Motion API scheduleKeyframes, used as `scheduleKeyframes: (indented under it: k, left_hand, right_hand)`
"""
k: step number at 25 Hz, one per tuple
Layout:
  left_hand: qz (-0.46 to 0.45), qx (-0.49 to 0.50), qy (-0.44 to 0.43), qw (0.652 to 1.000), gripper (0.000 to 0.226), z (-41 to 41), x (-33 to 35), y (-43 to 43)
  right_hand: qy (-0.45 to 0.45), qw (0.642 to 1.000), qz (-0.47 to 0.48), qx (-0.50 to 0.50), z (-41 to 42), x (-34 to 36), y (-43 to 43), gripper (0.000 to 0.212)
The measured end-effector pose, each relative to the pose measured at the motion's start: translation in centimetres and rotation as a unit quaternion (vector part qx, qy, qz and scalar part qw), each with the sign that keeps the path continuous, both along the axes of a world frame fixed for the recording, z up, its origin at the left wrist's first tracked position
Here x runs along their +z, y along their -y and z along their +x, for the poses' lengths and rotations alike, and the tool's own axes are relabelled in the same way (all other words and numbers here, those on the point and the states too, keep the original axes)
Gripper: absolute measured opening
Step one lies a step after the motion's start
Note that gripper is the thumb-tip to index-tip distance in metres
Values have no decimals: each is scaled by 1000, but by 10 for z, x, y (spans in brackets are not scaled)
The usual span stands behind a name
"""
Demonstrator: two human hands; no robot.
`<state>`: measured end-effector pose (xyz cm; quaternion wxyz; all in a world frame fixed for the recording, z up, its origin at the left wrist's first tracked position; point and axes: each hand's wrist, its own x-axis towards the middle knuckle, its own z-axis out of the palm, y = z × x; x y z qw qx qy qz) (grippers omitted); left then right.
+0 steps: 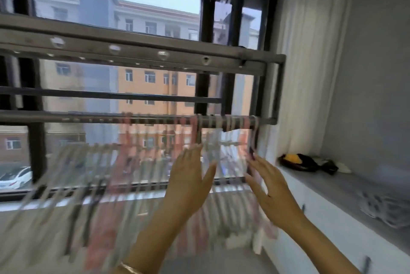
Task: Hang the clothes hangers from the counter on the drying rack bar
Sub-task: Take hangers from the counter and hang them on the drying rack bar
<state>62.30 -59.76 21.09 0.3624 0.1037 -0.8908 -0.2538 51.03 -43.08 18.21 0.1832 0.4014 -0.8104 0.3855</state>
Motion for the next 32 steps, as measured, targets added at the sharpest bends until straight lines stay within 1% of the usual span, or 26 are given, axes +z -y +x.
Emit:
scheduleKeyframes:
  k: [4,6,9,12,14,17,21,23,26,29,32]
  left_hand:
    - [0,-50,6,999,58,-92,-12,-107]
    - [3,-90,19,996,57,-136,-20,-158]
    - [-2,-150,44,988,58,-201,-31,-227]
    - [-6,-205,78,976,60,-265,-49,-282]
    - [-10,-238,105,965,60,-313,-70,-314]
    - [-8,-276,141,951,58,-394,-104,-353]
    - [-9,-321,180,930,57,-514,-155,-400]
    - [-15,-338,227,913,59,-575,-182,-421]
    - [-36,-355,288,889,62,-664,-222,-453]
    - [-59,-362,310,877,64,-724,-261,-481]
    - [-88,-361,338,865,68,-757,-300,-502]
  right_hand:
    - [14,997,-21,-76,-83,-12,-132,52]
    - [37,991,-33,-127,-119,-25,-192,57]
    - [68,979,-37,-188,-163,-47,-270,53]
    - [77,963,-41,-254,-206,-73,-335,48]
    - [82,950,-23,-300,-237,-96,-371,51]
    - [110,933,-25,-341,-288,-127,-411,50]
    - [160,903,-65,-394,-378,-168,-451,48]
    - [185,884,-81,-421,-424,-189,-471,45]
    - [240,853,-70,-459,-487,-218,-498,43]
    - [275,833,-51,-477,-530,-244,-521,39]
    - [264,824,-22,-501,-559,-268,-539,28]
